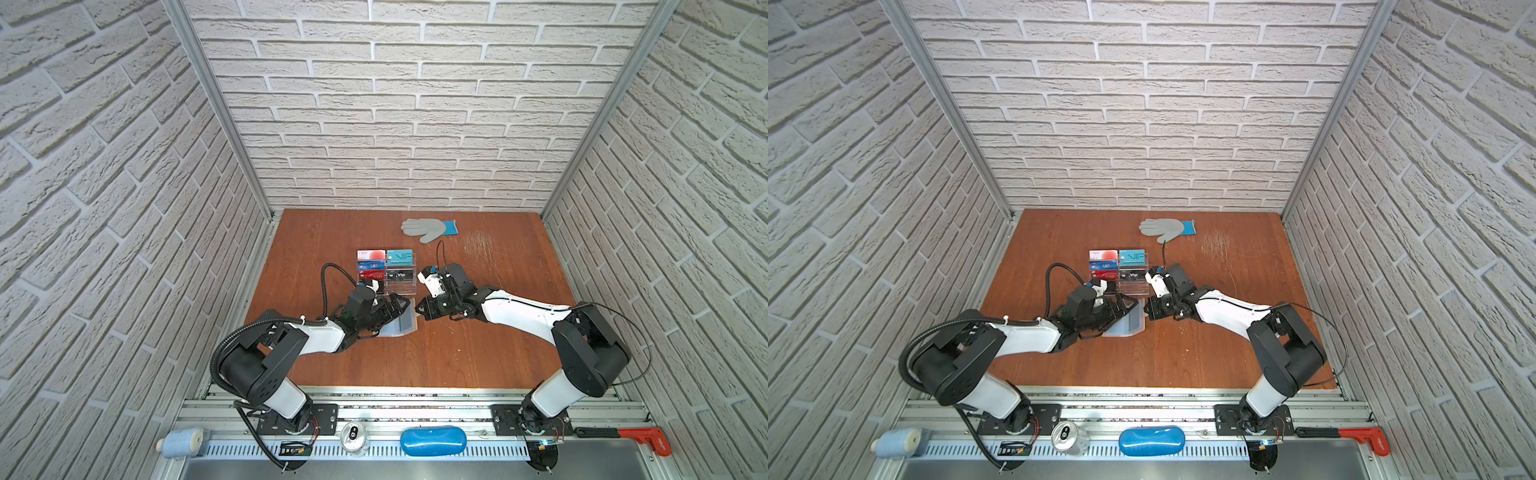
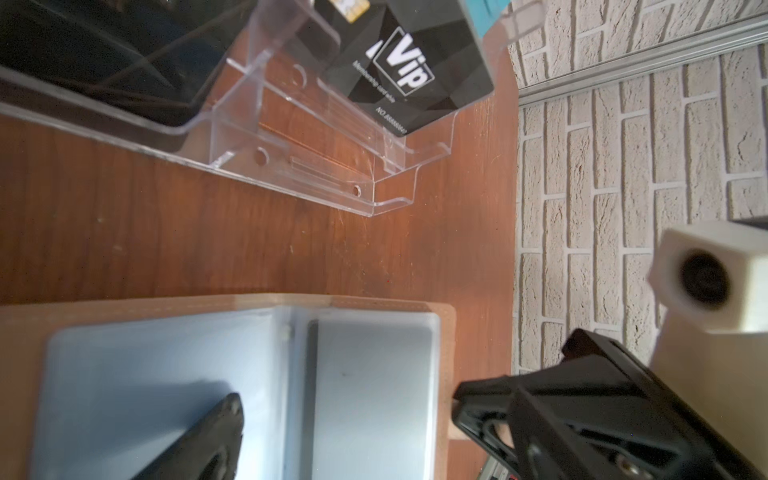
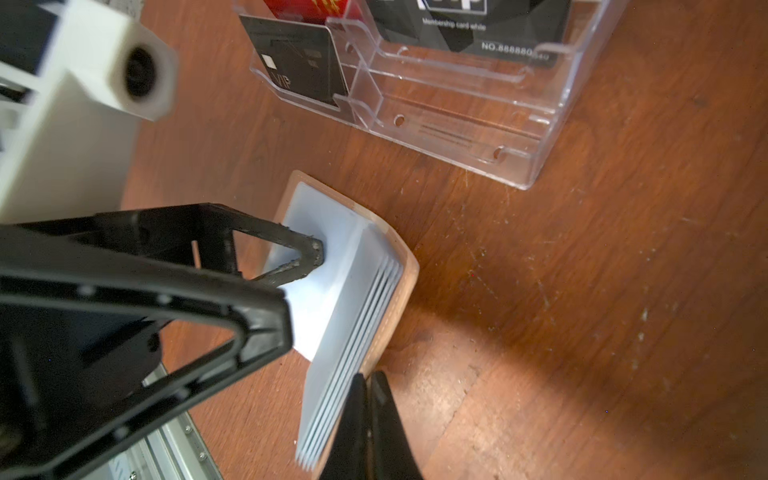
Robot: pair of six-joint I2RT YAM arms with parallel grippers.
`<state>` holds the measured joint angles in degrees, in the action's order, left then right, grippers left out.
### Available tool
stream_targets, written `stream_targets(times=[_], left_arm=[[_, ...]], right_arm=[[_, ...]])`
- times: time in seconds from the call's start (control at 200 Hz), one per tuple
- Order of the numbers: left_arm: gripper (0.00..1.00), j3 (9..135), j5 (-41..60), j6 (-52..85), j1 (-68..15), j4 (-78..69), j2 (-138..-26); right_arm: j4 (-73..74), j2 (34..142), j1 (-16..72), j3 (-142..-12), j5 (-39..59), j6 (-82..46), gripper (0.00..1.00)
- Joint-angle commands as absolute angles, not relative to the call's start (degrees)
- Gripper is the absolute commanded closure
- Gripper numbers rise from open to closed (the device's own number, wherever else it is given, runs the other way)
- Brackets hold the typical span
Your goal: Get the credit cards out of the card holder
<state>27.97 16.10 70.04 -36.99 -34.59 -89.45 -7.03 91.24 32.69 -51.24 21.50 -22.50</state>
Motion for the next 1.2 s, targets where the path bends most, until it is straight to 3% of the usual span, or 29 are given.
stream_targets(times=[0.0,0.835,1.195], left_arm=[[0.02,26.81,15.72,70.85,-37.09,-39.76,-91.25],[0.02,22.96,16.24,73.32,-35.22,-47.63,-95.46],[0.02,23.05,16.44,74.00,-35.14,-49.29,-96.78]], right_arm=[[-0.94,89.65,32.70,-50.48,24.88,-23.91,0.94],[1.17,97.21,33.75,-52.79,30.26,-25.65,0.89],[2.18,96.61,33.75,-52.30,31.18,-26.43,0.67]])
